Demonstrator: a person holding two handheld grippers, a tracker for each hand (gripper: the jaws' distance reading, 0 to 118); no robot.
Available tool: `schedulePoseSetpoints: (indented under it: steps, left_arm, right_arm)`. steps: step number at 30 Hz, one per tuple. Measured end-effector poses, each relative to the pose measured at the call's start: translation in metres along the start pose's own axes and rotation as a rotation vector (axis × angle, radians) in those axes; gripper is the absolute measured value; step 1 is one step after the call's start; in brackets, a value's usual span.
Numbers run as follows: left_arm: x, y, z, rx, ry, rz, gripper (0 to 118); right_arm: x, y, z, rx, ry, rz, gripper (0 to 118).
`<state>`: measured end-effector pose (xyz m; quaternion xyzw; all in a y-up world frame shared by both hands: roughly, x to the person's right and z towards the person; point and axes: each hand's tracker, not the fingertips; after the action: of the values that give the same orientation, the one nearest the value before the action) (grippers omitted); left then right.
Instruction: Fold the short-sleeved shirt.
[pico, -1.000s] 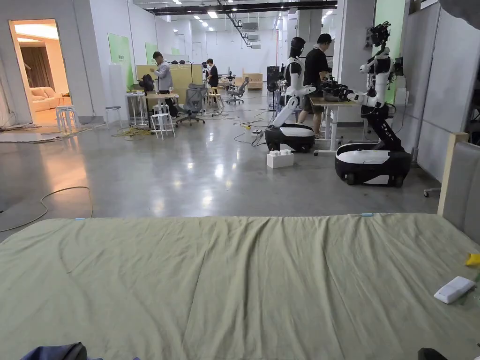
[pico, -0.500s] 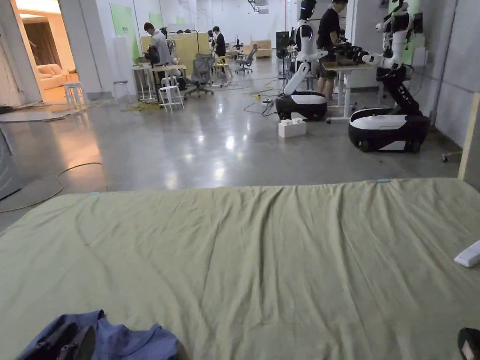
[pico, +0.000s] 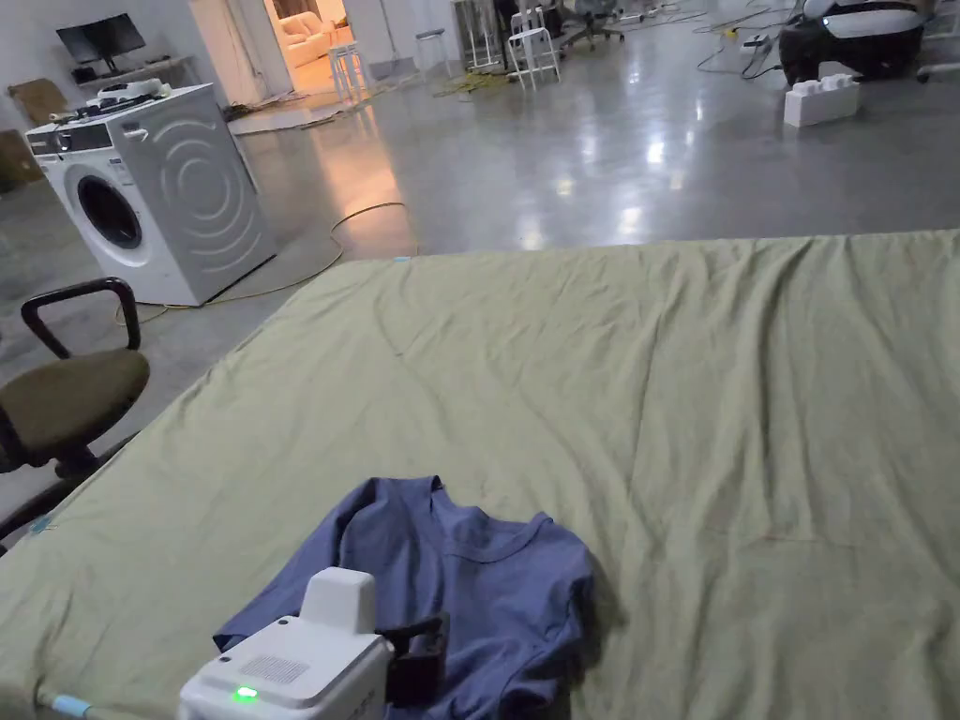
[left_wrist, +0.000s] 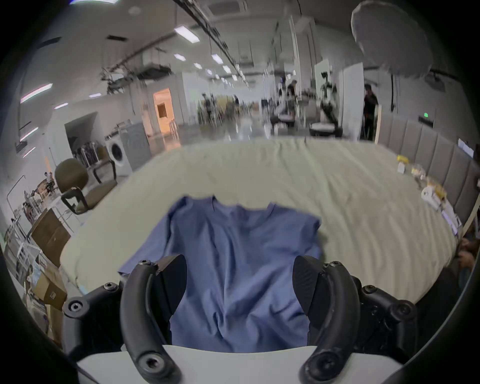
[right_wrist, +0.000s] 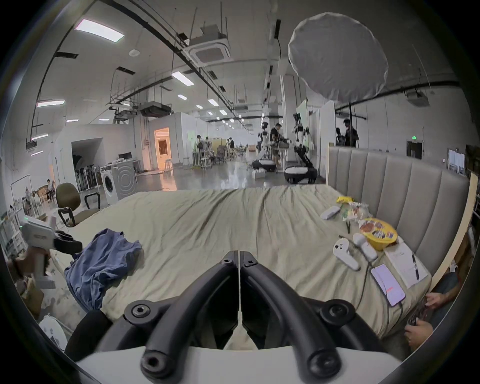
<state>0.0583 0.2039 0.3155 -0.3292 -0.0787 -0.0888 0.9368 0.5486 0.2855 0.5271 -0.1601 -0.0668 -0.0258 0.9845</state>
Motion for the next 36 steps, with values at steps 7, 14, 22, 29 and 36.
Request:
schedulePoseSetpoints:
  steps: [7, 14, 22, 29, 36]
  left_arm:
    - [-0.025, 0.006, -0.111, -0.134, -0.037, 0.106, 79]
    - [-0.022, -0.003, -0.151, -0.219, -0.011, 0.121, 57]
    - [-0.029, 0.022, -0.149, -0.268, -0.035, 0.182, 1]
    - [-0.092, 0.114, -0.034, 0.092, -0.118, 0.432, 1]
    - [-0.085, 0.221, 0.038, 0.318, -0.116, 0.364, 1]
  right_arm:
    - [-0.004, -0.011, -0.016, -0.098, -0.005, 0.033, 2]
    - [-0.009, -0.034, -0.031, -0.197, -0.035, 0.064, 2]
    - [-0.010, -0.038, -0.017, -0.217, -0.007, 0.080, 2]
    - [0.002, -0.045, -0.004, -0.211, 0.033, 0.023, 2]
    - [0.020, -0.055, 0.014, -0.182, 0.034, -0.058, 2]
